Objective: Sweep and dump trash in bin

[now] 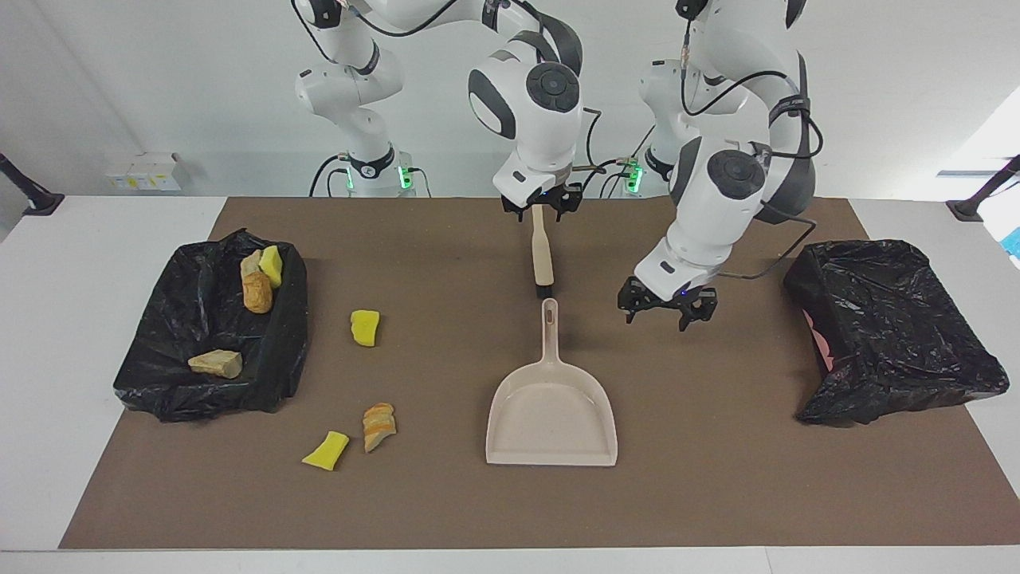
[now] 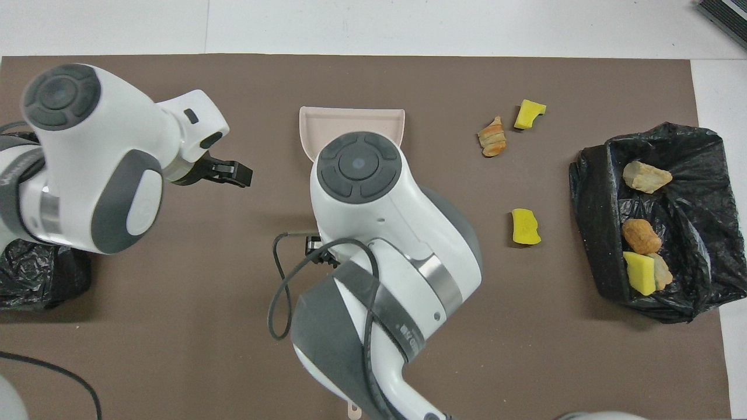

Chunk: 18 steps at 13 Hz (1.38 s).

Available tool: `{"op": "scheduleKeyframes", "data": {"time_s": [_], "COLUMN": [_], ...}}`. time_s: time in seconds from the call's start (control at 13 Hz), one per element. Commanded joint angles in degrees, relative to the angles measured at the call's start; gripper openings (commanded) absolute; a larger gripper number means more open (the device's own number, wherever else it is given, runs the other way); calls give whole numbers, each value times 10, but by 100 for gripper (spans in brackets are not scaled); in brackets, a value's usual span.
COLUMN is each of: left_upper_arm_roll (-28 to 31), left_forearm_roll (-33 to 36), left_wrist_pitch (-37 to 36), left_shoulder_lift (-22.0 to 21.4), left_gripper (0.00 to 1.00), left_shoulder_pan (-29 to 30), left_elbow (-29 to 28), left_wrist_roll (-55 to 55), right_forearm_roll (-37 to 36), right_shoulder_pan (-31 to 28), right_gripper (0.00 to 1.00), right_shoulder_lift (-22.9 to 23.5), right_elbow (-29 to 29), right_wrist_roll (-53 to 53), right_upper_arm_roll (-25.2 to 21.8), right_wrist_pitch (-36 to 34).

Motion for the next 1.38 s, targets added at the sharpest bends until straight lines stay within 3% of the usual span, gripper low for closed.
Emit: {"op": "scheduleKeyframes", "data": {"time_s": [0.0, 0.23, 0.62, 1.0, 1.08, 1.15, 1.23, 1.31], "left_upper_arm_roll": [8, 8, 8, 9, 9, 9, 9, 8], "left_forearm_roll": [10, 10, 15, 59, 62, 60, 56, 56], "left_wrist_pitch": [23, 30, 56, 71, 71, 71, 72, 73], "left_shoulder_lift": [23, 38, 53, 86, 84, 84, 84, 83], "left_gripper": [100, 100, 100, 100, 100, 92, 70, 50], "left_shoulder_pan": [-45, -66, -114, -146, -146, -146, -146, -147], "left_elbow": [25, 31, 37, 37, 35, 31, 31, 27], "left_wrist_roll": [-57, -88, -141, -188, -188, -190, -208, -226], "right_forearm_roll": [44, 48, 50, 65, 65, 66, 66, 66], "right_shoulder_pan": [12, 52, 110, 122, 122, 122, 122, 123], "right_gripper": [83, 97, 96, 90, 75, 34, 5, 0], "right_shoulder_lift": [-94, -90, -88, -83, -83, -81, -81, -81], "right_elbow": [-167, -210, -267, -303, -303, -302, -300, -298], "right_wrist_roll": [-21, -2, 16, 14, 17, 19, 24, 31], "right_upper_arm_roll": [-2, -2, -2, -2, -2, -2, -2, -2], "right_wrist_pitch": [89, 127, 184, 235, 234, 233, 228, 229]}}
